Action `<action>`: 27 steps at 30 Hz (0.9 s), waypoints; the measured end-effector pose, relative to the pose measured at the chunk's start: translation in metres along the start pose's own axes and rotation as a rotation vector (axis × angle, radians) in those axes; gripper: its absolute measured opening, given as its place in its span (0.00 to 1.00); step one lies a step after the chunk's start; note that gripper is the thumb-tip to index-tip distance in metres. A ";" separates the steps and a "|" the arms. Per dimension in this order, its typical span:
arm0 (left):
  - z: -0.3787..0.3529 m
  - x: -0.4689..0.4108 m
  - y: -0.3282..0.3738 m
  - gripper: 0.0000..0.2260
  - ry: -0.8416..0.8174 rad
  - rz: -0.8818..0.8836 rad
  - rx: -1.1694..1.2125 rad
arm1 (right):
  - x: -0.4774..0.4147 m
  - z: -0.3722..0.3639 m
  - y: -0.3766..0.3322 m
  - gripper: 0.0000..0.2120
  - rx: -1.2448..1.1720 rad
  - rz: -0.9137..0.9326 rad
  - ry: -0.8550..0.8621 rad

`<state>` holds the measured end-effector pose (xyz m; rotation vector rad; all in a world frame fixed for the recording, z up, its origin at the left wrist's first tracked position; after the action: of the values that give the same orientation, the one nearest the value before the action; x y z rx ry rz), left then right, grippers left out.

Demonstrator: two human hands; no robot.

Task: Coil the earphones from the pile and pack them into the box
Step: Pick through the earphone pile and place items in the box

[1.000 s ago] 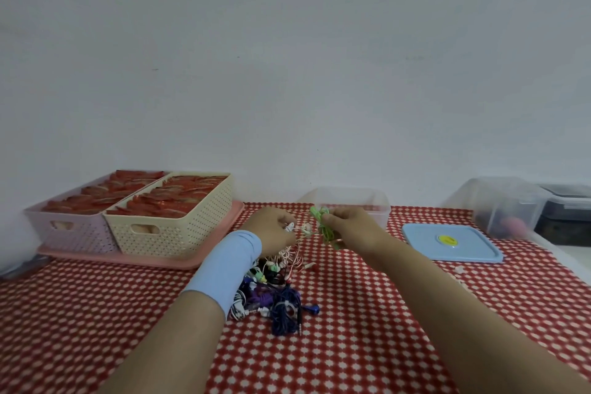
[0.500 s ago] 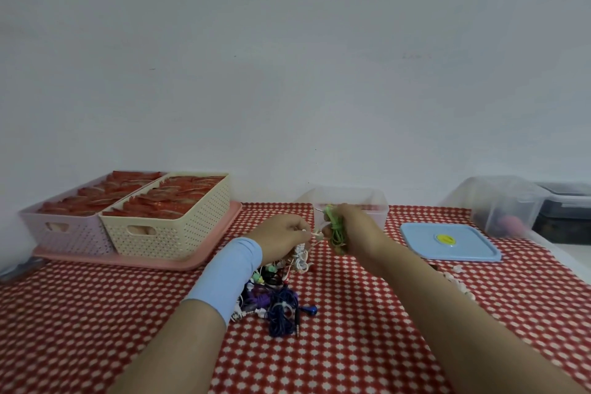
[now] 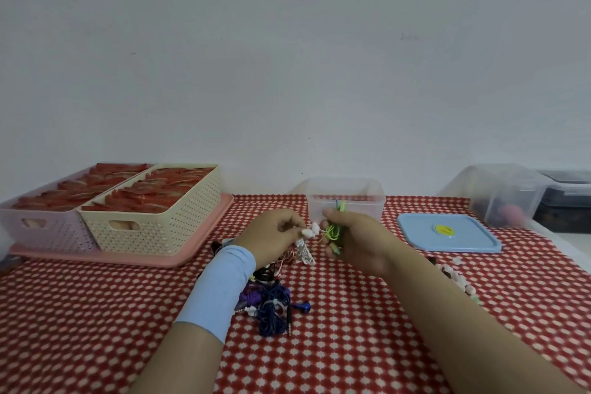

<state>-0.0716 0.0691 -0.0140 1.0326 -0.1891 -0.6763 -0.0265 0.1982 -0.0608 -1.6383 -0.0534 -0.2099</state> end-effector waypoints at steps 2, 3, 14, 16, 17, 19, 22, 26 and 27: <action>0.000 0.001 -0.006 0.06 0.022 -0.008 0.019 | 0.000 0.003 -0.001 0.06 0.004 0.001 -0.009; 0.001 0.002 -0.010 0.06 0.032 0.009 0.050 | 0.000 0.005 -0.001 0.05 0.016 0.004 -0.002; 0.041 0.009 -0.008 0.07 0.258 0.104 -0.331 | 0.003 0.017 -0.017 0.05 0.115 0.078 0.128; 0.031 0.007 -0.005 0.12 0.202 0.098 -0.445 | 0.004 0.016 -0.018 0.04 0.148 0.079 0.105; 0.026 0.006 0.000 0.15 0.188 0.067 -0.457 | 0.004 0.016 -0.017 0.04 0.170 0.072 0.091; 0.016 0.003 0.015 0.18 0.159 -0.025 -0.318 | 0.008 0.015 -0.018 0.10 0.220 0.054 0.040; -0.005 0.000 0.036 0.19 0.056 -0.082 0.033 | 0.017 0.012 -0.024 0.14 0.316 0.056 -0.033; -0.031 -0.005 0.050 0.16 -0.031 -0.067 0.100 | 0.028 0.022 -0.025 0.18 0.573 0.035 -0.042; -0.034 -0.007 0.051 0.15 -0.020 -0.070 0.076 | 0.032 0.025 -0.025 0.18 0.625 0.035 -0.051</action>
<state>-0.0397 0.1149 0.0124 1.1094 -0.1981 -0.7476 0.0040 0.2216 -0.0325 -1.0205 -0.1166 -0.1073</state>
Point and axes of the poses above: each hand's wrist, its own x-axis away from the middle knuckle, its own z-axis out of the back of the hand, y = z × x, the point moved 10 cm from there along -x, towards the middle knuckle, and after that the axes turned 12 degrees about x, right-handed, at the moved point
